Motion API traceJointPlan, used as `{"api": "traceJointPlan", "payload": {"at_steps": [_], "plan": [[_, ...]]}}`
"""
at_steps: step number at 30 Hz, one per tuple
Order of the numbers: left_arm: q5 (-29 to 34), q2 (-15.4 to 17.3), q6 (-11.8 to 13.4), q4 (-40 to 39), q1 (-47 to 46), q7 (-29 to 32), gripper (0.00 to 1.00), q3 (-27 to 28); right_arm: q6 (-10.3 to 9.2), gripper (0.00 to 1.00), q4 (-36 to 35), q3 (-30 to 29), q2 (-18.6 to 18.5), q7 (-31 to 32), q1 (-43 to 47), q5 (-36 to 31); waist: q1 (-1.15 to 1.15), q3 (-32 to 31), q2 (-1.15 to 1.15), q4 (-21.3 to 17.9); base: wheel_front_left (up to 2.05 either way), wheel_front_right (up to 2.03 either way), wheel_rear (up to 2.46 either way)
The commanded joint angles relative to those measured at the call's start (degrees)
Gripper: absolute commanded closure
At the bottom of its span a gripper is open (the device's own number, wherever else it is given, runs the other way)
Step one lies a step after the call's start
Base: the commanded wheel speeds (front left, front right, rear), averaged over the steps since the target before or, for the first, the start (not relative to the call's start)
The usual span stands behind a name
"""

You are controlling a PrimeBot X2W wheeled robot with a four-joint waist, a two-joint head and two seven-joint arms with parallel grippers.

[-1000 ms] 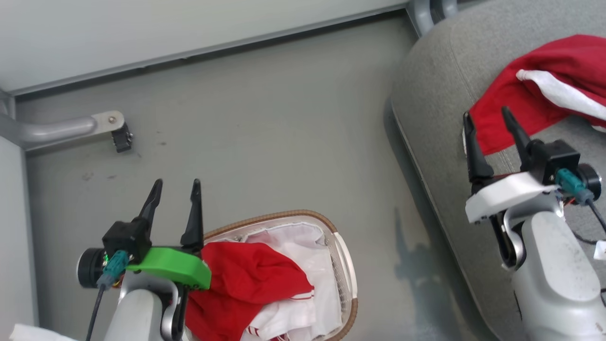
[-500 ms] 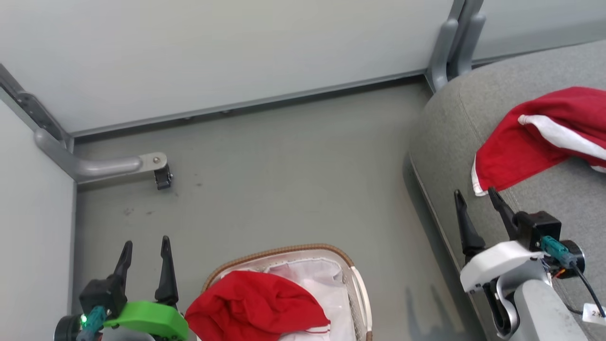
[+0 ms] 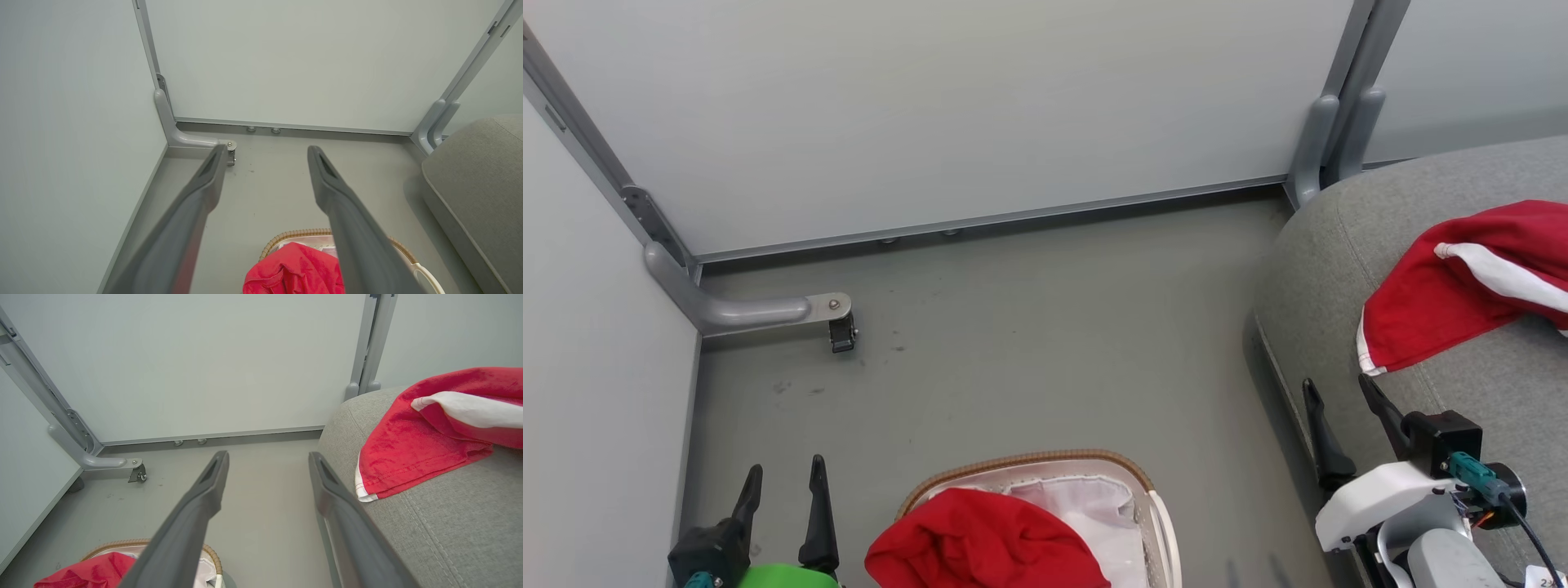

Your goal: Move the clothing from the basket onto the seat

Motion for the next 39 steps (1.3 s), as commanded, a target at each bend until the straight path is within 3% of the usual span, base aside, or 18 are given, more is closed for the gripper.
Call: {"api": "traceJointPlan", "payload": {"at_steps": [1,9,23,39], "plan": [[-0.2,0.1,0.1,0.1,0.5,0.0,0.00,-0.1,-0.07,0.00,0.2,0.2,0.1,-0.1,0.5,0.4,0.00,0.2,0.00,0.2,0.00,0.00,0.00],[-1.8,0.1,-0.2,2.8,-3.1,0.0,0.00,-2.7,-0.06,0.00,-1.1,1.0,0.1,-0.1,-2.5,0.1,0.00,5.5,0.00,-1.0,0.00,0.00,0.00],[-4.4,0.1,-0.7,16.3,-17.5,0.0,0.00,-13.9,-0.07,0.00,-3.4,2.5,-0.5,-0.1,-10.5,-0.1,0.00,22.0,0.00,-4.4,0.00,0.00,0.00],[0.4,0.2,-0.8,31.4,-33.9,0.0,0.00,-22.7,-0.07,0.00,-8.1,4.7,0.4,-0.1,-20.2,0.3,0.00,39.4,0.00,-8.9,0.00,0.00,0.00]]}}
